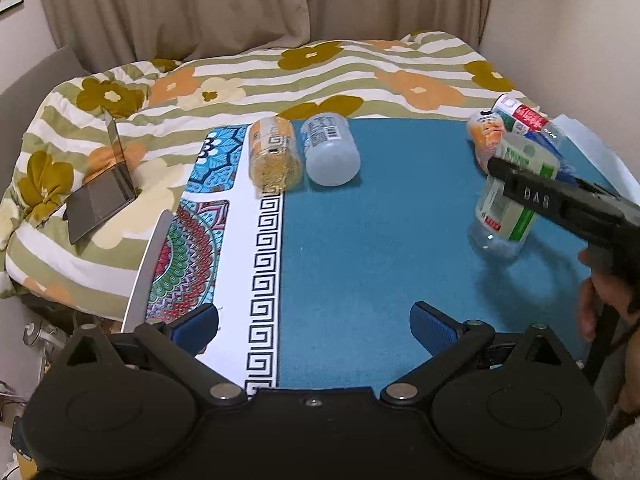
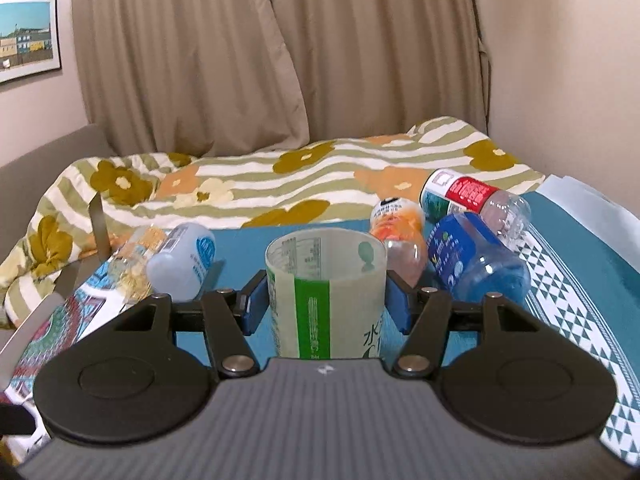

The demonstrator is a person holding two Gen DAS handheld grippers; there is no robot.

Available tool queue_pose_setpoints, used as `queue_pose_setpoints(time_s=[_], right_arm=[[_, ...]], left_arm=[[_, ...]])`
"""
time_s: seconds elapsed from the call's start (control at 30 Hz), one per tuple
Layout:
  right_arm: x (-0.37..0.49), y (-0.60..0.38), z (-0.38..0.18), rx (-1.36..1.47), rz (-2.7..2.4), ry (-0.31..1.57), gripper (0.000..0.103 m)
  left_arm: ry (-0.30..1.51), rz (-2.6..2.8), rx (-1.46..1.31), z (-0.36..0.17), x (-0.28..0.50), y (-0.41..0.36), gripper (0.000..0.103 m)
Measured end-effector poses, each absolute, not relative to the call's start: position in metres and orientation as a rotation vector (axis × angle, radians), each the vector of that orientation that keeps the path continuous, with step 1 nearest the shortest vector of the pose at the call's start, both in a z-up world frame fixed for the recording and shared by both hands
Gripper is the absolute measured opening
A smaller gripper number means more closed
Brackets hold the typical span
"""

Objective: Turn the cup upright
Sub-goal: 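Rotate the cup upright with the right gripper, open end up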

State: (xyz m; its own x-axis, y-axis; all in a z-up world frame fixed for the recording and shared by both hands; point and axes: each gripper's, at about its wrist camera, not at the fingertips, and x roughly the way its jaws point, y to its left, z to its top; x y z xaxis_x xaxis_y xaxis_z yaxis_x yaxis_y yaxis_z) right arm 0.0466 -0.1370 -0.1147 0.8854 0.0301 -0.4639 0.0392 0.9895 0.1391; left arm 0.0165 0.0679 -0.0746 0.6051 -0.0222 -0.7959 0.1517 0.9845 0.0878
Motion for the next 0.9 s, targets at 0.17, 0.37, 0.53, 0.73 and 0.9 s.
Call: queue_pose_setpoints(time_s=[0.17,0.37,0.53,0.73,0.9], right_arm=[[0.042,-0.132,-0.112,0.102,0.008,0.534,0.075],[0.045,-0.127,-0.108,0.067,0.020,0.589,0.076],[0.047,-0.125,-0.106,0.045,0.026,0.612,0.077],[0.049,-0.125,-0.106,0.072,0.017,0.624,0.095],[0.050,-0.127,-0.108,0.069,-0.006,0.647,0.103]], left_arm=[[0.915,-0.107,0.160,-0.074,0.017,0.061,0.103],[0.927,-0.111,0.157,-0.076,0.017,0.057,0.103],[0.928,-0.113,0.156,-0.076,0.015,0.055,0.103],[0.924,-0.109,0.152,-0.075,0.014,0.055,0.103],[0.918,-0.108,0.154,-0.074,0.012,0.056,0.103]])
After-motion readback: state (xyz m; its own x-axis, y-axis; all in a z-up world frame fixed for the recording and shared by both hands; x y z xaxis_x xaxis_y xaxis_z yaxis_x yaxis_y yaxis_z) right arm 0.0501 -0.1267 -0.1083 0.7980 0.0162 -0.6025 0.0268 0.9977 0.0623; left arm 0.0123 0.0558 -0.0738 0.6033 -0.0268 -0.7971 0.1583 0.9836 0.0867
